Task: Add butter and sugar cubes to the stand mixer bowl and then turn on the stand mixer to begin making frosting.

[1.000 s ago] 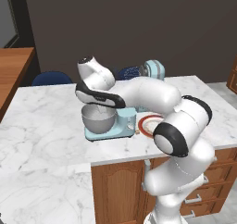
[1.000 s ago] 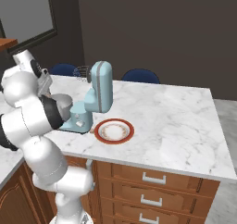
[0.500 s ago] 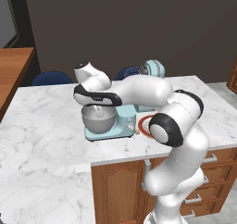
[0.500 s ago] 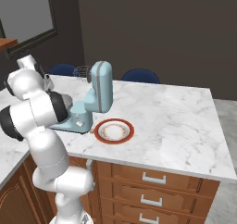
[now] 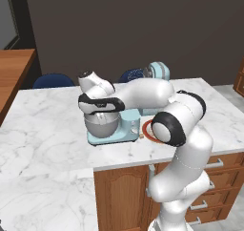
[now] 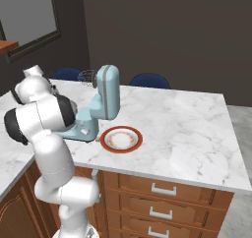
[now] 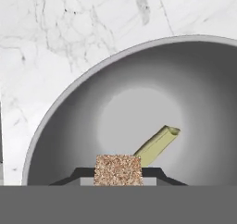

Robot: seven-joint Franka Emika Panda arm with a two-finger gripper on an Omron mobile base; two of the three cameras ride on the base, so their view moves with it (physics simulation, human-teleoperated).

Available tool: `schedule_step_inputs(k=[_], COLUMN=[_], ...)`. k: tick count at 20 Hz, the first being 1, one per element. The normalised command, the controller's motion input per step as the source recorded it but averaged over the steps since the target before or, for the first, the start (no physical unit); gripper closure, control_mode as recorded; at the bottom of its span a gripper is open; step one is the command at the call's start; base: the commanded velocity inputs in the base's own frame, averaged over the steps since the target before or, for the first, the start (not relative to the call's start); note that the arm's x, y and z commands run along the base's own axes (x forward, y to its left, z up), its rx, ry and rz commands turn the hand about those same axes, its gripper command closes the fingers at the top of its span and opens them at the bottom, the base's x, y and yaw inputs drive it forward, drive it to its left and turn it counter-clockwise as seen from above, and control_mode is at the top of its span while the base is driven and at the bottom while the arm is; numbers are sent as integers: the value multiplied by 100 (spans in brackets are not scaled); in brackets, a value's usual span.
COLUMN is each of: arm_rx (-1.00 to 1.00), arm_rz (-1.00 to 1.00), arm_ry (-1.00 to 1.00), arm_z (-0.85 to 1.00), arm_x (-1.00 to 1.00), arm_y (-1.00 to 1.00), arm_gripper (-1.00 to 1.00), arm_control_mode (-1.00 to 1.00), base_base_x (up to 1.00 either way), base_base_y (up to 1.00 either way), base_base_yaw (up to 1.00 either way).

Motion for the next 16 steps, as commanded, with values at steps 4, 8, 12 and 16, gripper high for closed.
schedule_step_inputs(k=[4, 8, 12, 16], arm_rx=[2, 1, 0, 0], arm_rz=[0, 0, 0, 0], arm_ry=[0, 0, 0, 0], arm_z=[-24, -21, -15, -16], arm_x=[16, 19, 30, 37], arm_y=[-1, 0, 0, 0], arm_gripper=[100, 100, 100, 100], arm_control_mode=[-100, -100, -100, -100], base_base_x=[0, 0, 0, 0], base_base_y=[0, 0, 0, 0], base_base_yaw=[0, 0, 0, 0])
